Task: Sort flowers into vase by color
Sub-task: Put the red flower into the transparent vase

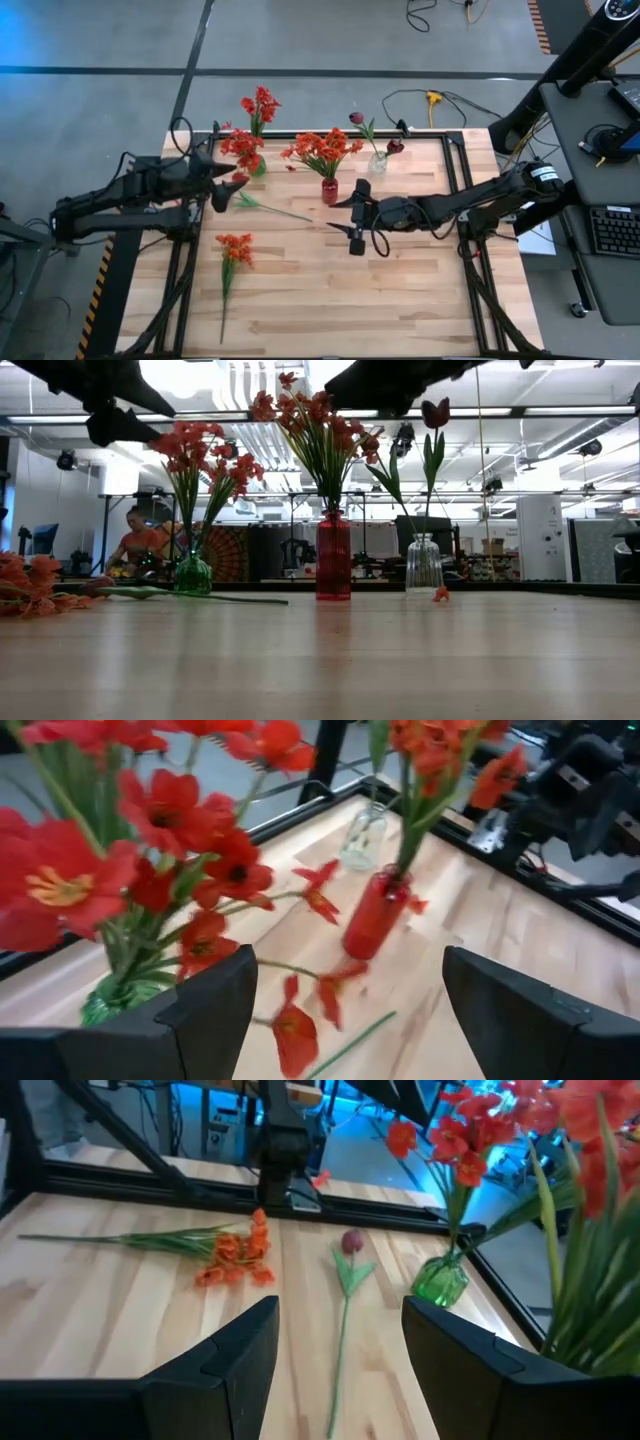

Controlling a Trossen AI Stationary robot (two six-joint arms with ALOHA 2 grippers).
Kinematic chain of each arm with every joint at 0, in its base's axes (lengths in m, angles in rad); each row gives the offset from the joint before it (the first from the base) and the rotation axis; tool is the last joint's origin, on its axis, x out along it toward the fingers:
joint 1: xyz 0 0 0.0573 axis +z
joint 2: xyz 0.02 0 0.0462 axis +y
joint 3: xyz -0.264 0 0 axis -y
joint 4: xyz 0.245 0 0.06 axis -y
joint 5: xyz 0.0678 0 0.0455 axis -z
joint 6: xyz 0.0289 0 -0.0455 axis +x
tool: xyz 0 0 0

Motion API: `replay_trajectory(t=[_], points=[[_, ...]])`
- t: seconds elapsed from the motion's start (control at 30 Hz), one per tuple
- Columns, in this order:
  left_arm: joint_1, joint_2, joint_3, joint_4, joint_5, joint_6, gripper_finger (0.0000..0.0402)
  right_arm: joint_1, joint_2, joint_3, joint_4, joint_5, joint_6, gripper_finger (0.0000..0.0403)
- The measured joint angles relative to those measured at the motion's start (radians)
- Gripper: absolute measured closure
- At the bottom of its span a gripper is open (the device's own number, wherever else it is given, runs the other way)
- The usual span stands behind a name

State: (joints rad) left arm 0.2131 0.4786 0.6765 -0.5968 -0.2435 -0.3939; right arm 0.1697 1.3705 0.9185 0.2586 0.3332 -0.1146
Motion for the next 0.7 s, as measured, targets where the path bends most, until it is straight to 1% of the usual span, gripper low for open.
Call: replay_trajectory(t=[0.2, 0.37, 0.5, 0.6, 0.67, 0.7], points=[[-0.023, -0.011, 0.004, -0.014, -0.008, 0.0, 0.0102, 0.034, 0.001, 0.045, -0.071, 0.0, 0.039, 0.0197], [-0.023, -0.011, 0.081, -0.065, -0.008, 0.035, 0.0102, 0.072, 0.005, 0.069, -0.091, 0.0, 0.062, 0.0197], [-0.023, -0.008, 0.136, -0.059, -0.008, 0.094, 0.0102, 0.091, 0.005, 0.078, -0.089, 0.0, 0.082, 0.0197], [-0.024, -0.004, 0.149, -0.036, -0.005, 0.13, 0.0102, 0.094, 0.006, 0.078, -0.088, 0.0, 0.102, 0.0197], [-0.026, 0.0, 0.134, 0.02, 0.028, 0.155, 0.0102, 0.094, 0.019, 0.079, -0.062, 0.0, 0.116, 0.0197], [-0.028, 0.004, 0.123, 0.051, 0.069, 0.166, 0.0102, 0.094, 0.026, 0.079, -0.051, 0.0, 0.116, 0.0197]])
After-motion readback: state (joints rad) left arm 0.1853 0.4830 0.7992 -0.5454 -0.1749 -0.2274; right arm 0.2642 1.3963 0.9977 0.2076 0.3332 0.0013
